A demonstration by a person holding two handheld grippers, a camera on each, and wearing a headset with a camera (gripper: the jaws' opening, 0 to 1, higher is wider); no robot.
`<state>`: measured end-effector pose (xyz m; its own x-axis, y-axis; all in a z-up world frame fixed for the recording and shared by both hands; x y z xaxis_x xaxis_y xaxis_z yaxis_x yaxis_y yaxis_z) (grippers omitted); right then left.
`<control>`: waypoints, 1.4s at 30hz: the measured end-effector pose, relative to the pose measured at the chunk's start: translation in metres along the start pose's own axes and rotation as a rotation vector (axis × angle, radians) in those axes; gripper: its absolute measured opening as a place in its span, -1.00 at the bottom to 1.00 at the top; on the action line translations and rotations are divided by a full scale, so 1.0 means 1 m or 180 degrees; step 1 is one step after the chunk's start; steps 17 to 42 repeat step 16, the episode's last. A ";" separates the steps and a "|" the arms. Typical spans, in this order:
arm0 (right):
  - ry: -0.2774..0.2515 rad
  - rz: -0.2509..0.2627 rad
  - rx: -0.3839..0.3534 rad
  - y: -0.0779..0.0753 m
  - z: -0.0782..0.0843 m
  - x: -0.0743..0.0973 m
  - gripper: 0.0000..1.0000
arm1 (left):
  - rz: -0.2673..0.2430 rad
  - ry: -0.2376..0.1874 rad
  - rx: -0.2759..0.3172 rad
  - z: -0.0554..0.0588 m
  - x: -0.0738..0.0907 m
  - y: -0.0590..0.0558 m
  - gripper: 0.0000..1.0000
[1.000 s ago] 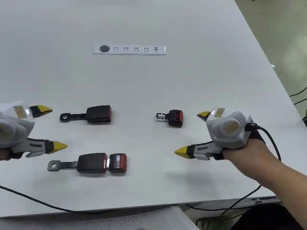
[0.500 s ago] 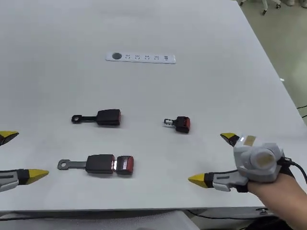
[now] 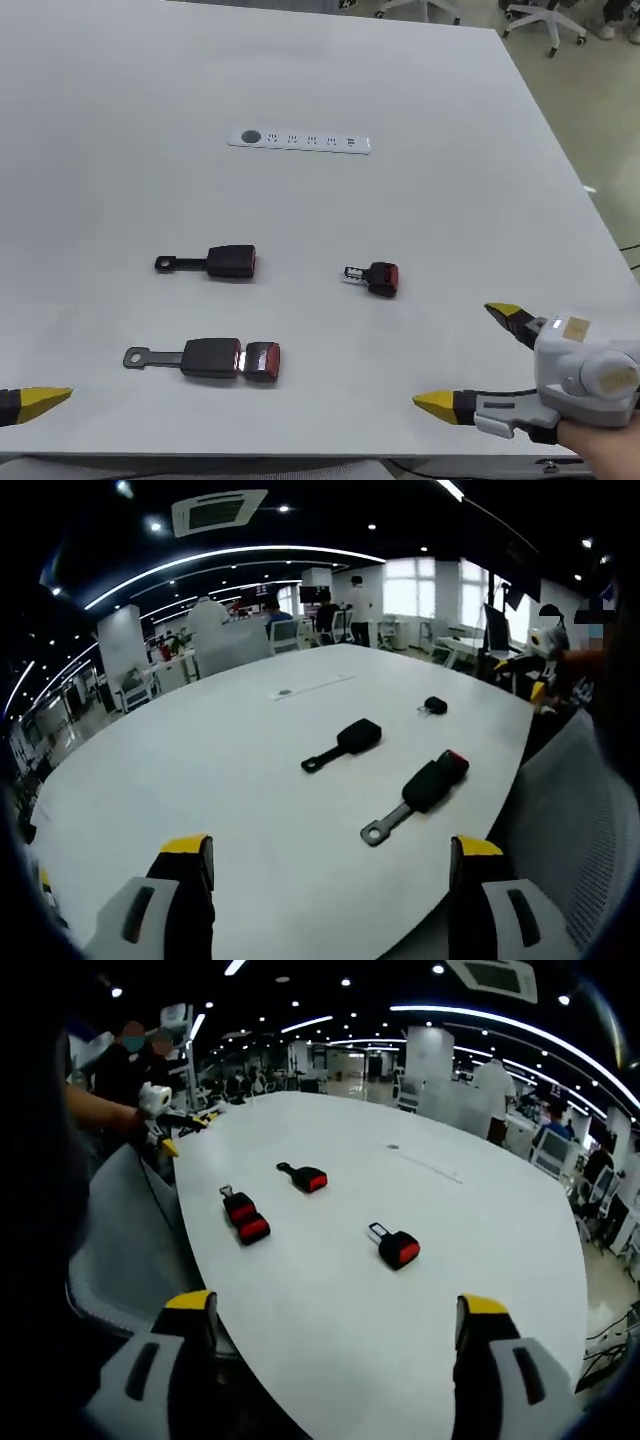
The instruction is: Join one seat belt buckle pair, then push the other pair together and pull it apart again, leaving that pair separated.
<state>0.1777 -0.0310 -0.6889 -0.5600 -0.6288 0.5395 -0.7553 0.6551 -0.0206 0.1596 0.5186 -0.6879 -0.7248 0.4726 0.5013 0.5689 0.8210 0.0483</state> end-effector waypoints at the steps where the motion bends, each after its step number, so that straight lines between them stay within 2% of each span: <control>1: 0.0006 -0.0004 0.0000 0.000 0.000 0.000 1.00 | -0.0003 0.0013 -0.0019 0.000 0.002 0.002 1.00; 7: 0.0038 0.0017 -0.0031 -0.001 0.001 0.000 1.00 | -0.0070 0.0009 -0.0007 -0.001 0.008 0.009 1.00; 11: 0.0048 0.0011 -0.0019 0.002 0.002 -0.005 1.00 | -0.0044 0.0026 -0.0017 0.000 0.008 0.007 1.00; 15: 0.0112 0.0134 0.0076 0.001 0.004 -0.004 1.00 | -0.0041 0.0057 -0.0073 0.000 0.007 0.005 1.00; 42: 0.0093 0.0120 0.0071 0.001 0.004 -0.003 1.00 | -0.0040 0.0043 -0.0056 0.000 0.008 0.005 1.00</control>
Point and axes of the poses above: the centre of the closed fingertips' face, and the gripper's own axes: x roughly backward along the fingers, y roughly to its left, z roughly out of its underside, the point moved 9 cm from there along x, roughly backward along the fingers, and after that the axes turned 5 degrees about -y, right-handed, at the moved point
